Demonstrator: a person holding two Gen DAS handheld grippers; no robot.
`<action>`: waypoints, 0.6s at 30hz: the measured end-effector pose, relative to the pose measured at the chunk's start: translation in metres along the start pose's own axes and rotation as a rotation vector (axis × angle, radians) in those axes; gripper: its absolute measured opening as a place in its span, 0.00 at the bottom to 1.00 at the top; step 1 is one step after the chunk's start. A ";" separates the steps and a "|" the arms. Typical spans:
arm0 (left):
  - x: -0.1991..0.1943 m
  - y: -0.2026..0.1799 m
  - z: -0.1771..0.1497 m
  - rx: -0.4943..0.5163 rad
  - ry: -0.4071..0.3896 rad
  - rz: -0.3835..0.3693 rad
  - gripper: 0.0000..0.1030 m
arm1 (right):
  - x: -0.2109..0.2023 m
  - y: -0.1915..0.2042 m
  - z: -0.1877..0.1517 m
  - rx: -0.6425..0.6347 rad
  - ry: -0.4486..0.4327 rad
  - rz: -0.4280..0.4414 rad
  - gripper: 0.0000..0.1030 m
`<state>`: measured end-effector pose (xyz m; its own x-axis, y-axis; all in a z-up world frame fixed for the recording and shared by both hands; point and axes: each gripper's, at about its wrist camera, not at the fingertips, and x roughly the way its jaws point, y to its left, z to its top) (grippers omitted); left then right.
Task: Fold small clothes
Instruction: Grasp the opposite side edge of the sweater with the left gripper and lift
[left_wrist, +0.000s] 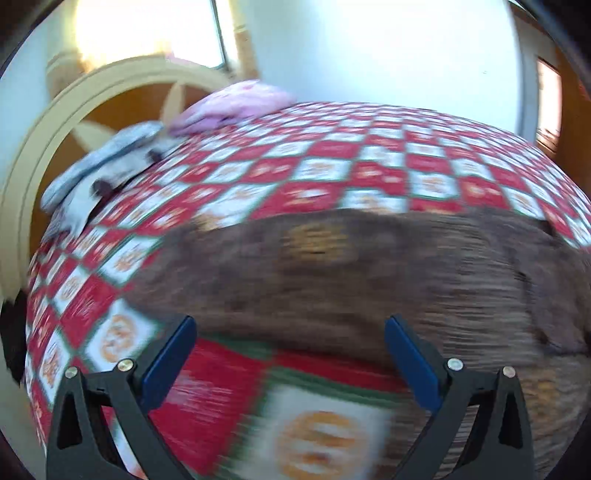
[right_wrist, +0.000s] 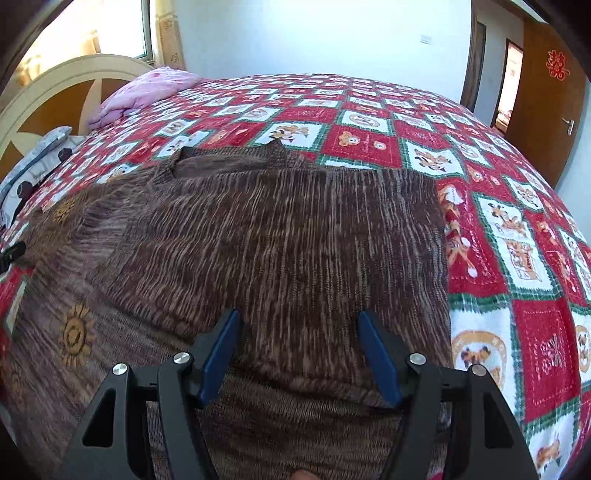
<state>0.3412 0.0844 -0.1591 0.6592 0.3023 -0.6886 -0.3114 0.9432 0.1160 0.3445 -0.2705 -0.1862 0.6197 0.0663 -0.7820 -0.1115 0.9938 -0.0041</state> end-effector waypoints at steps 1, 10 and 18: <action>0.007 0.019 0.001 -0.033 0.013 0.021 1.00 | -0.002 0.000 -0.003 -0.001 -0.010 0.003 0.65; 0.030 0.137 -0.021 -0.400 0.119 -0.004 0.87 | -0.007 -0.003 -0.008 0.018 -0.053 0.020 0.66; 0.039 0.156 -0.021 -0.630 0.134 -0.255 0.53 | -0.008 -0.003 -0.009 0.016 -0.060 0.014 0.67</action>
<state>0.3040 0.2410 -0.1834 0.6872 0.0235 -0.7261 -0.5224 0.7105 -0.4714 0.3330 -0.2752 -0.1851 0.6640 0.0850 -0.7429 -0.1081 0.9940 0.0170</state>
